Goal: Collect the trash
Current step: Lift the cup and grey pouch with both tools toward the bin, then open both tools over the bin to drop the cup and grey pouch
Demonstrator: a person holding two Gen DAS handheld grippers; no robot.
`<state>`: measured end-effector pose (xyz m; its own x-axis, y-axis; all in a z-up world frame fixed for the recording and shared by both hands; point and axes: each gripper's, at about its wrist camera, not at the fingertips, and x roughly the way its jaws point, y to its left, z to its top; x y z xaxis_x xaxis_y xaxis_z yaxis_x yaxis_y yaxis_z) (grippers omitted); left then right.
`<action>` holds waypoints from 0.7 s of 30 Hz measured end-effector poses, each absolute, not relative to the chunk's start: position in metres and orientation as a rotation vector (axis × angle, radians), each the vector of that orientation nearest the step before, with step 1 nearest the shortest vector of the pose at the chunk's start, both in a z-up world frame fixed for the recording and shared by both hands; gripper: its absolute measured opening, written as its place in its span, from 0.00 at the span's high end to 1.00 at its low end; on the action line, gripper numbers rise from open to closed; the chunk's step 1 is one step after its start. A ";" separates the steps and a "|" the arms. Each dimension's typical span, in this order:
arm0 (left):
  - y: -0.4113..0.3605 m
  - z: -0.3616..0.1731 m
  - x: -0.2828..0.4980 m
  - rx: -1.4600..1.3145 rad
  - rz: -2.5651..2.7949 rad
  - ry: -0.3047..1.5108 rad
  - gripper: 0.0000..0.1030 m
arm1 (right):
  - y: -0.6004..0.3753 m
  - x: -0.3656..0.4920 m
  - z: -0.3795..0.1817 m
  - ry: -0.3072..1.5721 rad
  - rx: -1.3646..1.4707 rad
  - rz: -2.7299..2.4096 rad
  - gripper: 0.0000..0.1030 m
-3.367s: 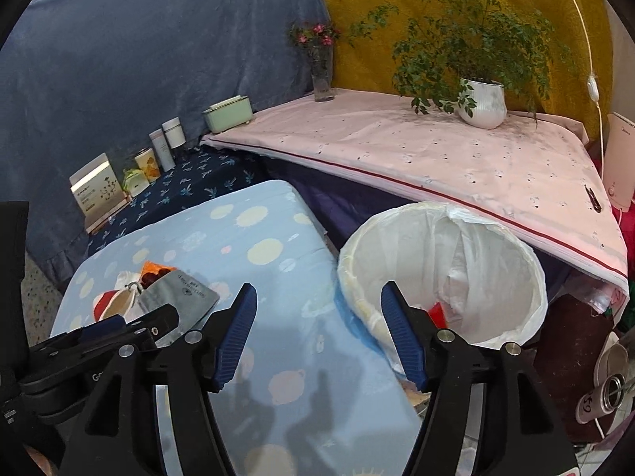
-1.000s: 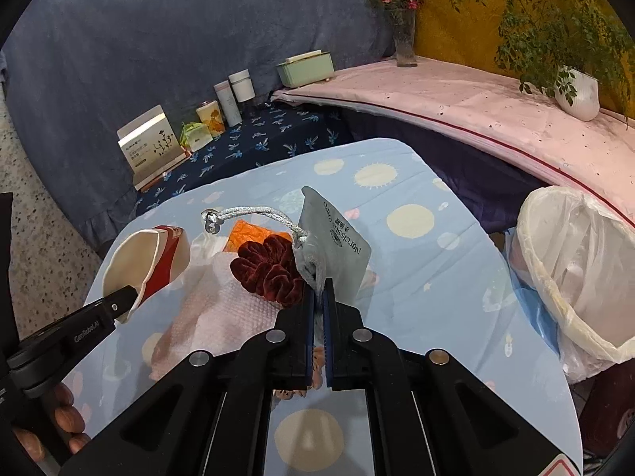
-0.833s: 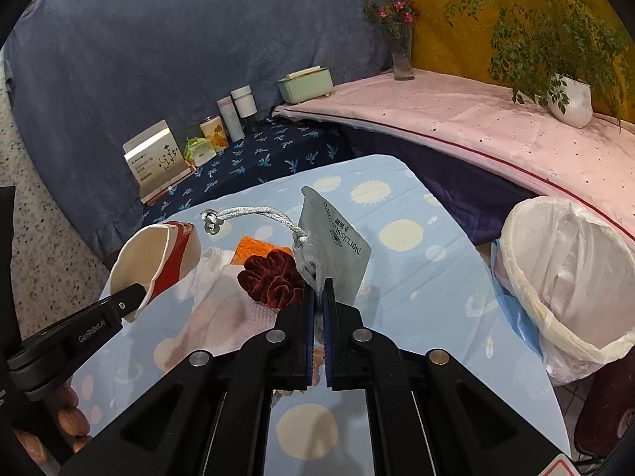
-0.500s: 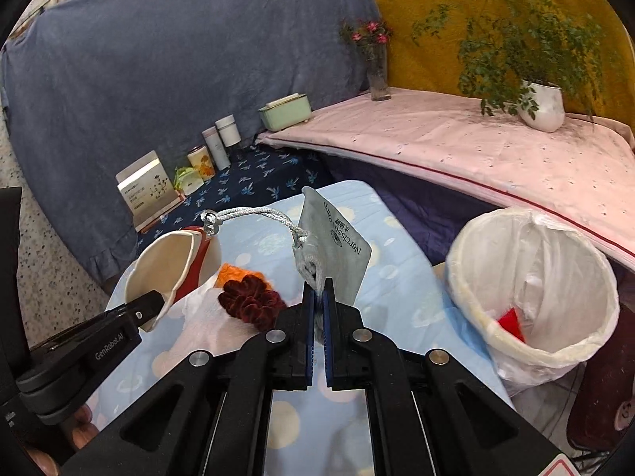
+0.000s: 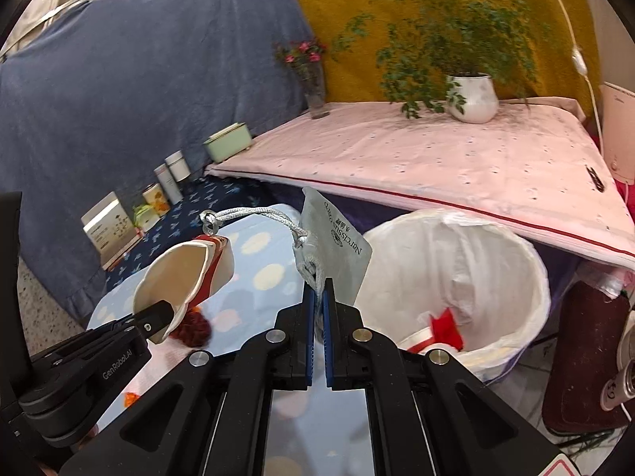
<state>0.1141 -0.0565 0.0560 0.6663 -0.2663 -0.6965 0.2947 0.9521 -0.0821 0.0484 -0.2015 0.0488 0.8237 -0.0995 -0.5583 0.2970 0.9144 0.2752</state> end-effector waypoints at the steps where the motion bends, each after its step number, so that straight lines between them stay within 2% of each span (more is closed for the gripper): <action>1: -0.065 0.056 0.113 0.047 -0.331 0.781 0.95 | -0.208 0.046 0.048 0.566 0.367 -0.227 0.96; 18: -0.174 0.036 0.126 0.106 -0.530 0.848 0.95 | -0.297 0.034 0.016 0.595 0.440 -0.370 0.96; 21: -0.183 0.030 0.133 0.104 -0.555 0.862 0.94 | -0.303 0.041 0.011 0.605 0.445 -0.378 0.91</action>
<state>0.1327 -0.1829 0.0295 0.5198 -0.4205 -0.7436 0.5028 0.8543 -0.1316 0.0408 -0.3029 0.0109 0.7600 -0.2083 -0.6156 0.4623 0.8391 0.2868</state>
